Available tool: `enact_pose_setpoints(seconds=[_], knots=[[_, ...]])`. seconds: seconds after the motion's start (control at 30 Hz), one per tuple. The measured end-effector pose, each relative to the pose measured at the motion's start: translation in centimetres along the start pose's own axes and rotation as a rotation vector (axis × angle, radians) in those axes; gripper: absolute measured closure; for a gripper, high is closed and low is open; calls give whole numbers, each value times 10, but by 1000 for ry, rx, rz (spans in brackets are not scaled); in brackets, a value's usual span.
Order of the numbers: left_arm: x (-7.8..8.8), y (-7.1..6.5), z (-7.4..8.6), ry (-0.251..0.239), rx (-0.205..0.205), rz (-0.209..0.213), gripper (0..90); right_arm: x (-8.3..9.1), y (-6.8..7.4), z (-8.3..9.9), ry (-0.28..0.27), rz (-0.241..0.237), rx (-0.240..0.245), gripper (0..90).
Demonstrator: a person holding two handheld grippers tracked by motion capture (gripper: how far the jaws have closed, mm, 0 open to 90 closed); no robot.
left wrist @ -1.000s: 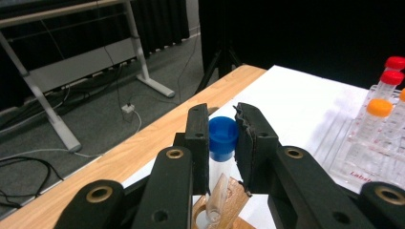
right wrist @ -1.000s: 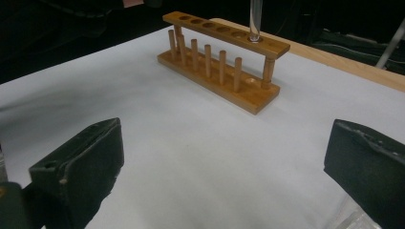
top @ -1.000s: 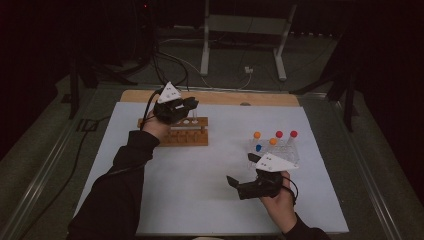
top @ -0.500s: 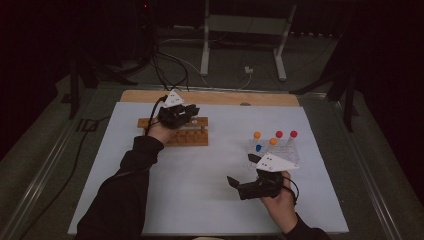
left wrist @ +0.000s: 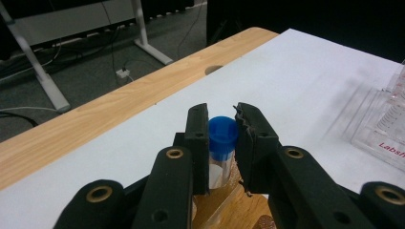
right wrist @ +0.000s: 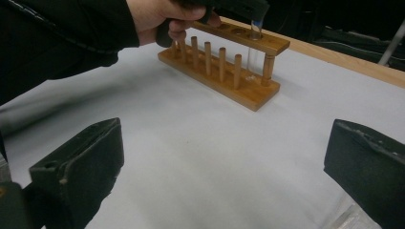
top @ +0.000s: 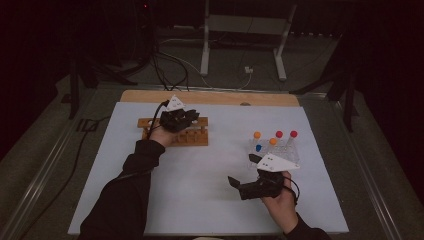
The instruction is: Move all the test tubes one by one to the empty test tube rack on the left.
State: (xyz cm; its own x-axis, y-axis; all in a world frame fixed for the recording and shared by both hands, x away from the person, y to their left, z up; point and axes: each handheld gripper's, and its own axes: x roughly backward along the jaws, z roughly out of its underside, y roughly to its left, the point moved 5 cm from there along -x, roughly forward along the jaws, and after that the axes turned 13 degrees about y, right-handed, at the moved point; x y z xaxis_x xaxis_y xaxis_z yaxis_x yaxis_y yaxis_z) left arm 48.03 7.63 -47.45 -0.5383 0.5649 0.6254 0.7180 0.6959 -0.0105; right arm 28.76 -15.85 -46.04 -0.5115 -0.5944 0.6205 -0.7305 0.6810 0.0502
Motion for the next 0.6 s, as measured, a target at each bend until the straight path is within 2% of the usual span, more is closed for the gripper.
enact_pose_setpoints(seconds=[0.1, 0.23, 0.37, 0.43, 0.6], knots=[[0, 1, 1, -4, 9, 5, 772, 0, 0, 0, -1, -6, -1, 0], [-1, 1, 0, 9, 3, 24, 759, 1, 1, -1, -5, -8, -1, 0], [6, -1, -3, -3, 9, 55, 585, 5, -2, -3, -18, -7, 5, 0], [12, -3, -6, -18, 3, 72, 527, 8, -6, -4, -19, 12, 16, 0], [29, -9, -8, -33, -3, 29, 335, 18, -19, -5, -31, 68, 26, 0]])
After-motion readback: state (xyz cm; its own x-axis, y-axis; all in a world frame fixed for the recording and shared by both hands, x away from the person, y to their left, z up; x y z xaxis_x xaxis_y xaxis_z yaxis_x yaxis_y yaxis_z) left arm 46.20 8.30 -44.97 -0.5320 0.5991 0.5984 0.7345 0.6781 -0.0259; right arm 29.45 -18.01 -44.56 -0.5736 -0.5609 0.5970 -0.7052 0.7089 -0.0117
